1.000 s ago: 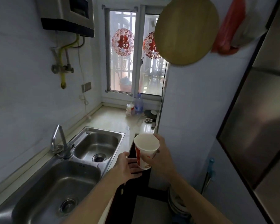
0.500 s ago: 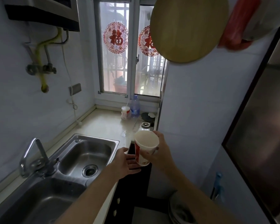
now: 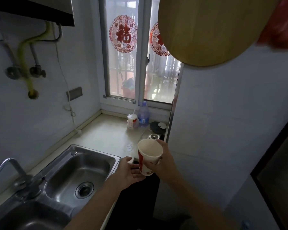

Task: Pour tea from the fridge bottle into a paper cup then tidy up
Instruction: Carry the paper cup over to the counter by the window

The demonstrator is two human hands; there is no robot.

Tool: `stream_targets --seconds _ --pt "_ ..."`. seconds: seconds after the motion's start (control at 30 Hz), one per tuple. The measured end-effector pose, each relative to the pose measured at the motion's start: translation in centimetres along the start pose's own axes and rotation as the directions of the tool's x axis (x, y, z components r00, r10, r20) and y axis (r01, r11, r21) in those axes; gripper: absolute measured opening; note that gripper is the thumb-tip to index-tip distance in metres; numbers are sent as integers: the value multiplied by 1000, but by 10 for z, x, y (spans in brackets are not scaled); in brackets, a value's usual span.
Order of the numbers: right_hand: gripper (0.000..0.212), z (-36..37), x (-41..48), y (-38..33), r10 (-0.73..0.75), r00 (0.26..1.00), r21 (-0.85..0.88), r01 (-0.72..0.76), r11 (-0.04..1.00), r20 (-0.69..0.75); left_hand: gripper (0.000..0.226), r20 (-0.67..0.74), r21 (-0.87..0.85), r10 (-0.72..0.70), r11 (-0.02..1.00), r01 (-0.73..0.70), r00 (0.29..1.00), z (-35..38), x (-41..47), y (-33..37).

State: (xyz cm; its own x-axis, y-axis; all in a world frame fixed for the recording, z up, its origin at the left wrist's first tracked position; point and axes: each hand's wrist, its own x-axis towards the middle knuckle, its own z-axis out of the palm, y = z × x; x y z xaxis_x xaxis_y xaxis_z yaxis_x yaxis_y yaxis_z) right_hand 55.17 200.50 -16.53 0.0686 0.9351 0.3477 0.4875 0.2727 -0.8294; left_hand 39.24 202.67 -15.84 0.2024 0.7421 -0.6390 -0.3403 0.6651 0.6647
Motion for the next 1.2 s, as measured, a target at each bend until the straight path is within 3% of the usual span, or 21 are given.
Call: stream_targets --seconds 0.3,0.73,1.2 --pt "76 31 76 55 17 997 40 -20 999 71 48 -40 -82 -55 995 51 998 -5 91 33" --pt "87 108 204 112 28 999 65 -30 997 39 46 -48 -209 -55 977 44 997 -28 231 128" --pt "82 166 265 195 90 993 76 -96 992 76 41 -140 -205 -86 977 56 986 -44 334 142"
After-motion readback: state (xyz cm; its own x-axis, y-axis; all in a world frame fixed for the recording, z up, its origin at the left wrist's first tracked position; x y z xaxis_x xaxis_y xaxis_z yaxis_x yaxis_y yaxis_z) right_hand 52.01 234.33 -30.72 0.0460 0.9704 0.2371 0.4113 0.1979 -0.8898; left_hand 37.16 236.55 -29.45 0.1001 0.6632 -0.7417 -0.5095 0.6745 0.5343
